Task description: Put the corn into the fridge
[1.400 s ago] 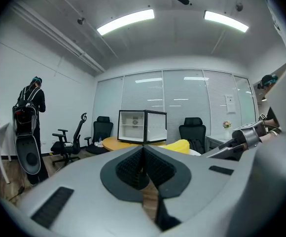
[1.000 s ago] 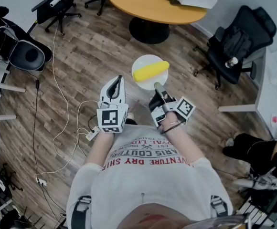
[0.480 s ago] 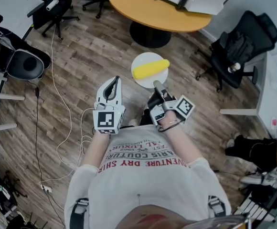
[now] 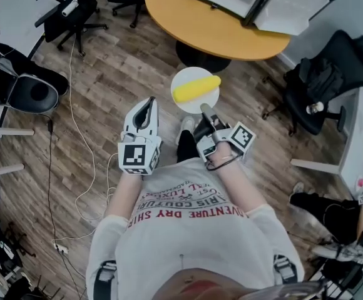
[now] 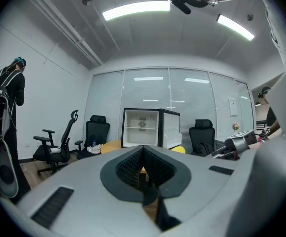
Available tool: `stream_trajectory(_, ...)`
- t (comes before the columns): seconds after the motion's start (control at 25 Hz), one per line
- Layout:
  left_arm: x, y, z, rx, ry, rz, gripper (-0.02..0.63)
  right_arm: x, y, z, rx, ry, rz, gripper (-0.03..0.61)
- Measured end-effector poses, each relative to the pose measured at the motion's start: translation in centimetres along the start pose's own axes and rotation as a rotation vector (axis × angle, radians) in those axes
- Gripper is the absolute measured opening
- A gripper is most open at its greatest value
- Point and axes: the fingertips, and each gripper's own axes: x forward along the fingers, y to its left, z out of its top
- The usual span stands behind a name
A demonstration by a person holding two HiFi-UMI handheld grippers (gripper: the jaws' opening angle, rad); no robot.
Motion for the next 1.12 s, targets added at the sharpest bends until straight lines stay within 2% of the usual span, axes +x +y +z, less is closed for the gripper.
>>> stream_trajectory(0.2,7.9,2.9,0.2,-0.007,0.025,0.025,0.026,6.5,1.5,5.4,0.015,-0.007,0.011,0.037)
stream_trajectory(0.44,18.0,4.1,1.8,0.035,0.006,-0.009,0.026,13.5,4.2,12.1,-0.008,-0.006,0.027,0.037)
stream_trajectory(0.68,26.1,4.9,2.0,0.033,0.006,-0.043,0.025,18.0,5.1,18.3,-0.031,-0.03,0.013,0.037)
stream_trajectory(0.92,31.2,5.7,2.7,0.042,0.016,-0.072,0.026,20.4,5.3,22.2,-0.013,-0.082,-0.013,0.037)
stream_trajectory(1.12,36.4,6.7,2.7,0.038,0.014,-0.128,0.026,23.1,5.4,24.8,-0.009,-0.133,-0.019,0.037)
